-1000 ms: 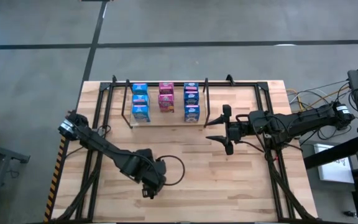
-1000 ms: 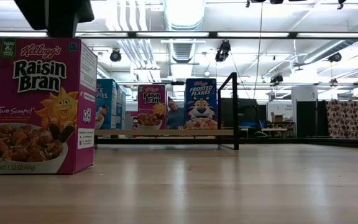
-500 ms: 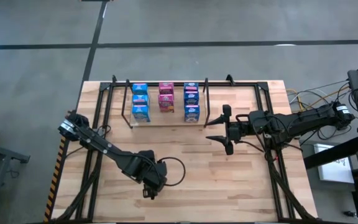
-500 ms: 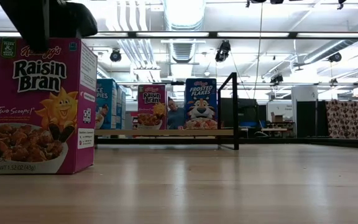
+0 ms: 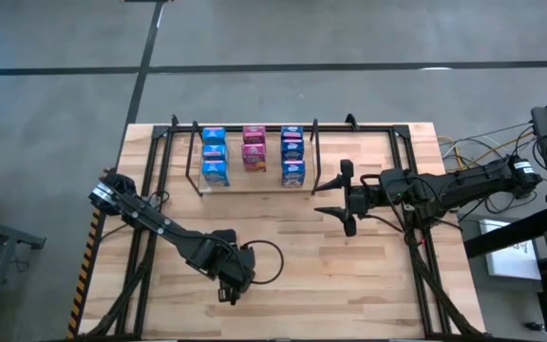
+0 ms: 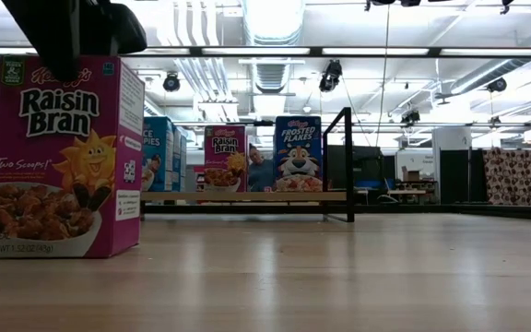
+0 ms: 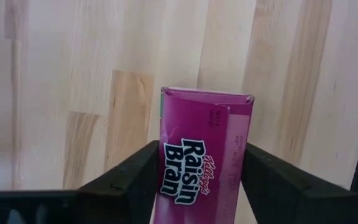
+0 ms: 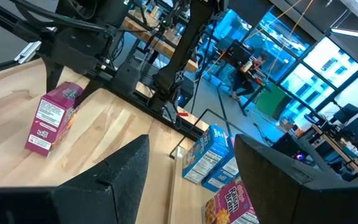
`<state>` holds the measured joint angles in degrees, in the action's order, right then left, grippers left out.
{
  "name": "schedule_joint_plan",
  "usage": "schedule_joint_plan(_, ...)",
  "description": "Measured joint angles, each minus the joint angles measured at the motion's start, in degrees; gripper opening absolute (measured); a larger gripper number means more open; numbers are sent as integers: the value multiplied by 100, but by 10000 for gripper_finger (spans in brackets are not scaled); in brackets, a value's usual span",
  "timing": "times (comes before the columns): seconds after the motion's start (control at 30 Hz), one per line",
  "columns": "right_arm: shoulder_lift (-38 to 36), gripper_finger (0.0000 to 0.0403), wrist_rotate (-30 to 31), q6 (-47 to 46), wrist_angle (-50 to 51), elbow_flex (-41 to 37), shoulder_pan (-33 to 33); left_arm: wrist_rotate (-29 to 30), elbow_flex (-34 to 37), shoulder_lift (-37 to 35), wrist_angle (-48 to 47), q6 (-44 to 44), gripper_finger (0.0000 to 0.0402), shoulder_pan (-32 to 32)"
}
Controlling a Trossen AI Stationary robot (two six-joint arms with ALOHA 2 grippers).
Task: Stack cereal on shelf
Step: Put the violet cereal box on the shelf aligned with the violet cereal box
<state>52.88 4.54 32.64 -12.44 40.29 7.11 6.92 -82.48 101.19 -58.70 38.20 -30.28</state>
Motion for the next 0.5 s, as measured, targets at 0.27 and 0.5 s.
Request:
schedule_joint_plan(0.27, 0, 226, 1, -4, 1, 0, 0, -13, 0, 0, 7, -20, 170, 0)
schedule_joint_plan(0.5, 0, 226, 1, -4, 18, 0, 0, -13, -207, -92, -159, -230, 167, 53)
